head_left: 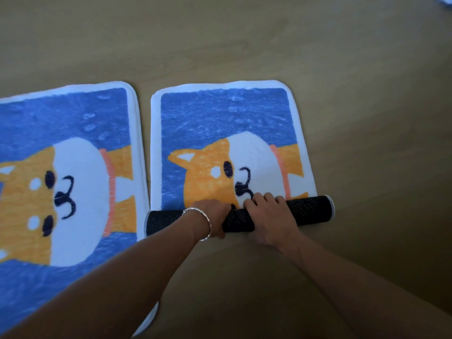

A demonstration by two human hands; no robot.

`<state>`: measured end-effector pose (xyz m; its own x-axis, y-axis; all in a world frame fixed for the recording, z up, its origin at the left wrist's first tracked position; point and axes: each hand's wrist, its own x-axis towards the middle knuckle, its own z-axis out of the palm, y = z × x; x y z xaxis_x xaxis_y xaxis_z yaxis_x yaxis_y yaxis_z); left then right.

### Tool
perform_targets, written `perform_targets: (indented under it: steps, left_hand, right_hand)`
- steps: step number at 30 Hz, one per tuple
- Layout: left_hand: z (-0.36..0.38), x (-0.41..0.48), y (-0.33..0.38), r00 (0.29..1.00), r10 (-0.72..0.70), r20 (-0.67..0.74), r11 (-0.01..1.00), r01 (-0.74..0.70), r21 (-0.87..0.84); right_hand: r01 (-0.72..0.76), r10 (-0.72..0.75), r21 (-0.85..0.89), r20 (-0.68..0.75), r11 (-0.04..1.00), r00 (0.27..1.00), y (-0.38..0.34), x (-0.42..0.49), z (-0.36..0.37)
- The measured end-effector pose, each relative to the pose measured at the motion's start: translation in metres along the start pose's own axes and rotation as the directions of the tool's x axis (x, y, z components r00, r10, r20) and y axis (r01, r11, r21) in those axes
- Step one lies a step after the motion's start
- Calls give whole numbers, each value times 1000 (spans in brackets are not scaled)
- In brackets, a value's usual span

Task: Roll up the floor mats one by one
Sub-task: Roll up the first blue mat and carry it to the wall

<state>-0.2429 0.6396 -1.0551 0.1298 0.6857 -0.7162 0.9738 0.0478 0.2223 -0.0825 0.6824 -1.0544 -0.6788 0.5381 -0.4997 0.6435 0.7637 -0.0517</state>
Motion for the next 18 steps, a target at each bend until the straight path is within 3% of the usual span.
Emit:
perform_targets:
  steps: [2,5,7,12,15,17,18]
  left_hand:
    - [3,-6,1,997,36,-71,999,-33,41]
    - [18,-15,1,965,62,-255,981,-11,196]
    - [22,-15,4,972,21,-234,982,23,186]
    - [9,-3,-1,996,-33,-84,998,37,42]
    - [12,-9,-1,984,10,-177,996,7,92]
    - [22,-16,-1,949,74,-305,979,-11,203]
    - [25,-19,-1,940,97,-327,968,-12,252]
  right_hand:
    - [-1,1,30,21,1000,1000,3,4,-1]
    - [-10,-10,111,174,994,985,5,15,-7]
    - [-24,-15,158,241,987,970,4,17,-10]
    - [35,-35,5,32,999,999,3,-2,3]
    - [22,-27,-64,-80,998,996,3,0,9]
    - [28,-28,54,-6,998,1000,6,8,2]
    - [19,-33,137,102,990,994,9,12,-2]
